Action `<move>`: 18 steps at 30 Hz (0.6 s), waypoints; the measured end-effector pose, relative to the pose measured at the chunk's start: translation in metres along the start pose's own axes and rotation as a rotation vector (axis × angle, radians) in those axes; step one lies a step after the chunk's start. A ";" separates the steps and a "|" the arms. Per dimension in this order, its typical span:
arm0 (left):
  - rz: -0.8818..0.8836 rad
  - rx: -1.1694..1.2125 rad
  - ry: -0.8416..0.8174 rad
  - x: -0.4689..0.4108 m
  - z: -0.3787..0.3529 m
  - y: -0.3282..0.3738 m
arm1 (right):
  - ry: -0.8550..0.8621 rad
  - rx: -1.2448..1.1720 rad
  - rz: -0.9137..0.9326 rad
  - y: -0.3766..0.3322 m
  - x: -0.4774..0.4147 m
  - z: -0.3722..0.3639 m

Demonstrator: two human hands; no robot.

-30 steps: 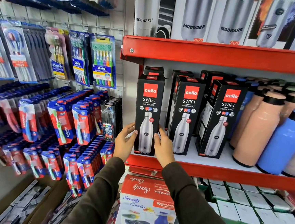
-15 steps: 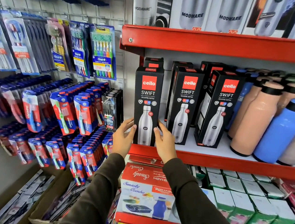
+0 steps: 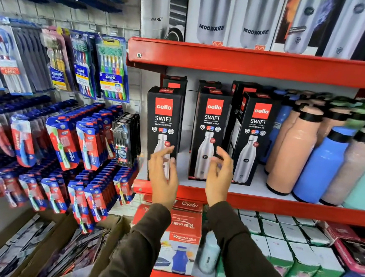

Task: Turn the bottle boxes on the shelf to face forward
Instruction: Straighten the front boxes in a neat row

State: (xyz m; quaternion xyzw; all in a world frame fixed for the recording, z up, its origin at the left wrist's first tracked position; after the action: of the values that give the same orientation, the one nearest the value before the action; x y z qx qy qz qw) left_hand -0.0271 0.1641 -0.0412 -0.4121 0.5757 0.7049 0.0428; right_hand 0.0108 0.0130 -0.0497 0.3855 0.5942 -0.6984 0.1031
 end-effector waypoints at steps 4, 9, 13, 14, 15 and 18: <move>-0.008 0.002 -0.276 0.003 -0.046 0.009 | -0.057 0.041 -0.064 0.010 -0.017 0.009; 0.284 -0.042 -0.289 -0.014 -0.082 -0.012 | -0.238 0.135 -0.193 0.025 -0.034 0.010; 0.445 -0.020 -0.357 -0.023 -0.090 -0.018 | -0.308 0.140 -0.238 0.031 -0.041 0.013; 0.464 -0.014 -0.359 -0.024 -0.090 -0.019 | -0.310 0.145 -0.238 0.032 -0.042 0.014; 0.476 -0.011 -0.352 -0.025 -0.090 -0.021 | -0.305 0.145 -0.236 0.032 -0.043 0.015; 0.488 -0.014 -0.328 -0.025 -0.088 -0.025 | -0.290 0.125 -0.226 0.030 -0.042 0.017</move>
State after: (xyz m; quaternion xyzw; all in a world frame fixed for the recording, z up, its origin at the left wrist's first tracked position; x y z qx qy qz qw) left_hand 0.0489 0.1083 -0.0448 -0.1424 0.6383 0.7556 -0.0383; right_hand 0.0508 -0.0241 -0.0447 0.2172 0.5680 -0.7893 0.0842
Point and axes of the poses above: each hand's wrist, its own x-axis away from the middle knuckle, its own z-axis out of the back of the hand, y = z × x, the point moved 2 cm from there along -x, towards the middle knuckle, and after that the axes turned 7 degrees about z, right-handed, at the moved point
